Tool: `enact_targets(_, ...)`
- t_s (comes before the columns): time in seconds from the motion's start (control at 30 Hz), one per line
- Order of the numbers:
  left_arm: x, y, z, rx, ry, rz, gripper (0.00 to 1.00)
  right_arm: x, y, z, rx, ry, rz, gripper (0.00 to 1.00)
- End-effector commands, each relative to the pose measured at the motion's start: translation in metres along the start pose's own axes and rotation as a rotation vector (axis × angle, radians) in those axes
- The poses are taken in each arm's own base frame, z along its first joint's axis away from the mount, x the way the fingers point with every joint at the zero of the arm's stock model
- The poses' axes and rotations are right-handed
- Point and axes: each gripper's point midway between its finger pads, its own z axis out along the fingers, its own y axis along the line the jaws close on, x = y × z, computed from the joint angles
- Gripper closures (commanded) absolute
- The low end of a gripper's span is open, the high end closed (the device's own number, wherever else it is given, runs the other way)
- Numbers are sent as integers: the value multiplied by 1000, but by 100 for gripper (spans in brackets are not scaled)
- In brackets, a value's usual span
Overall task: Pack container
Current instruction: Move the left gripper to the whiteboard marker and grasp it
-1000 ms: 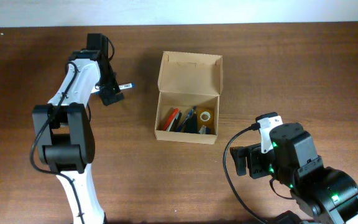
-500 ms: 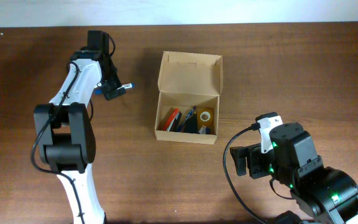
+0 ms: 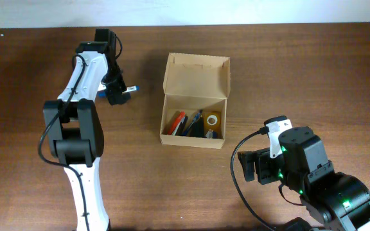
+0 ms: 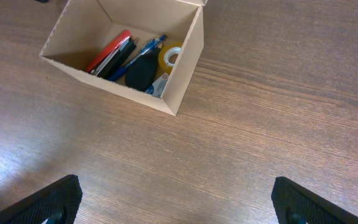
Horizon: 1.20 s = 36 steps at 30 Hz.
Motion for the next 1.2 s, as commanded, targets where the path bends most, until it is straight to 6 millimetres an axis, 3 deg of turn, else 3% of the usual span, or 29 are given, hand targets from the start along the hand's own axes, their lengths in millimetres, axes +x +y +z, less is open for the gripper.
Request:
enact_targets(0.0, -2, 4, 7, -34, -7, -11, 0, 1, -1, -1, 5, -4, -1, 1)
enact_targets(0.2, -9, 19, 16, -126, -12, -27, 0, 1, -1, -1, 5, -4, -1, 1)
enact_targets(0.43, -9, 19, 23, -156, -25, -26, 0, 1, -1, -1, 5, -4, -1, 1)
enact_targets(0.6, -16, 36, 23, -232, -55, -26, 1, 1, -1, -1, 5, -5, 0, 1)
enact_targets(0.87, -18, 32, 24, -211, -74, -22, 34, 1, -1, -1, 5, -4, -1, 1)
enact_targets(1.17, -23, 27, 25, -179, -114, -7, 41, 1, -1, -1, 5, -4, -1, 1)
